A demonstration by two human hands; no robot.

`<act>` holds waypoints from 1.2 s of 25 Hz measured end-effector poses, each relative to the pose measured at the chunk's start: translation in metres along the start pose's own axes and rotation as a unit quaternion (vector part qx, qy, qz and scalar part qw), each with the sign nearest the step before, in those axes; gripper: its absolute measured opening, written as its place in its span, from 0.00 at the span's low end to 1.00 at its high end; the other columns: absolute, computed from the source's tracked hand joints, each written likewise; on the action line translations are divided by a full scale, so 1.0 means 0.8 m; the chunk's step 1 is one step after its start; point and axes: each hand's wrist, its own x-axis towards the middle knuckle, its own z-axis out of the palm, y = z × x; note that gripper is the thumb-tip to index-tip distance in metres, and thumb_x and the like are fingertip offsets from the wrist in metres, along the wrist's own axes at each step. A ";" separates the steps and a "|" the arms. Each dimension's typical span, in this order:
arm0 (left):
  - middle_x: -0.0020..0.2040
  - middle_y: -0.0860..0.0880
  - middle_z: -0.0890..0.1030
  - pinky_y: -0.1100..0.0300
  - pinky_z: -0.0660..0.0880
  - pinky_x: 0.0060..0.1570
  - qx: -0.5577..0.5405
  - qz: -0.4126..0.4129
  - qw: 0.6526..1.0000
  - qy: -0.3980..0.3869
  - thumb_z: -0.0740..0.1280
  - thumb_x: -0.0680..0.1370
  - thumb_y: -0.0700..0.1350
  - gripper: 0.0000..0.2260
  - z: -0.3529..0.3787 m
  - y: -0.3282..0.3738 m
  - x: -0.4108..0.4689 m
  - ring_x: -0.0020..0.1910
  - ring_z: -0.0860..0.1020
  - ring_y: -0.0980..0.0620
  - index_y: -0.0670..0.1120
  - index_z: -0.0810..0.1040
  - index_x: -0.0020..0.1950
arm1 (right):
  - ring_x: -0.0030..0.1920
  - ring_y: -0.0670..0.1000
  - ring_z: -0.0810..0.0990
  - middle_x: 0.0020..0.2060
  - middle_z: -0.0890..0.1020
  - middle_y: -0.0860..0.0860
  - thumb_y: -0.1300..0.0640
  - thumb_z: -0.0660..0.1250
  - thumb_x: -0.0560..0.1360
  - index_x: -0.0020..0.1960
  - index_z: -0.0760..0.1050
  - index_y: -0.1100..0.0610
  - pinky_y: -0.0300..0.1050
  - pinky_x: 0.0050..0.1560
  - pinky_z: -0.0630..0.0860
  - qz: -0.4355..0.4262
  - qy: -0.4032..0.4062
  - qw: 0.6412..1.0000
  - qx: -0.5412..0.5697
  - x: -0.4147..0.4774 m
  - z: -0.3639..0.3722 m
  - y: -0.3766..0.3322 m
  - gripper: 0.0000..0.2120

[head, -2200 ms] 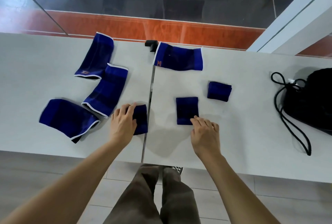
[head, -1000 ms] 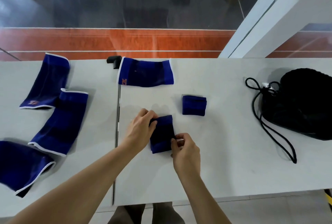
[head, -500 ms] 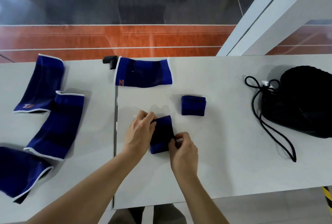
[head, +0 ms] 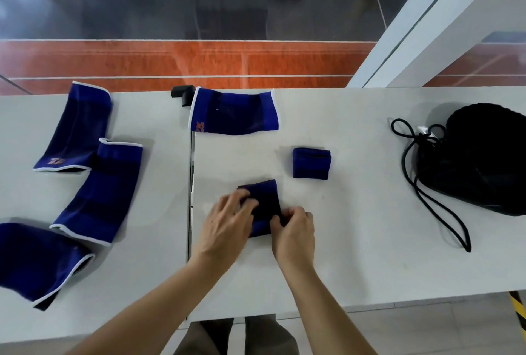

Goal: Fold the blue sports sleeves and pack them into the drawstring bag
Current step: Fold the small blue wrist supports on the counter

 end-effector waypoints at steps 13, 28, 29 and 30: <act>0.57 0.49 0.83 0.50 0.78 0.52 0.038 0.039 0.998 -0.022 0.73 0.74 0.45 0.14 0.009 -0.002 -0.033 0.55 0.80 0.45 0.47 0.80 0.58 | 0.52 0.46 0.79 0.51 0.81 0.45 0.62 0.63 0.80 0.54 0.79 0.49 0.32 0.47 0.74 -0.097 -0.114 0.986 0.069 -0.004 -0.025 0.030 0.11; 0.46 0.50 0.83 0.52 0.66 0.51 -0.009 -0.081 0.996 -0.028 0.62 0.82 0.53 0.12 -0.005 -0.001 0.034 0.47 0.78 0.45 0.56 0.73 0.65 | 0.46 0.51 0.80 0.49 0.83 0.47 0.57 0.61 0.80 0.68 0.66 0.44 0.50 0.54 0.71 -0.239 -0.032 0.965 -0.102 0.017 -0.013 0.015 0.19; 0.46 0.50 0.82 0.53 0.67 0.50 0.004 -0.080 0.997 -0.023 0.62 0.81 0.53 0.12 -0.001 -0.002 0.036 0.47 0.78 0.45 0.57 0.74 0.64 | 0.47 0.52 0.79 0.49 0.82 0.48 0.57 0.62 0.79 0.69 0.66 0.44 0.50 0.54 0.69 -0.243 -0.010 0.960 -0.140 0.018 -0.012 0.014 0.20; 0.48 0.49 0.80 0.52 0.68 0.50 0.016 -0.078 0.997 -0.017 0.63 0.81 0.53 0.12 0.002 -0.005 0.037 0.47 0.77 0.45 0.57 0.76 0.64 | 0.48 0.53 0.77 0.49 0.81 0.49 0.56 0.63 0.79 0.70 0.67 0.43 0.50 0.54 0.69 -0.244 0.020 0.951 -0.186 0.021 -0.012 0.014 0.21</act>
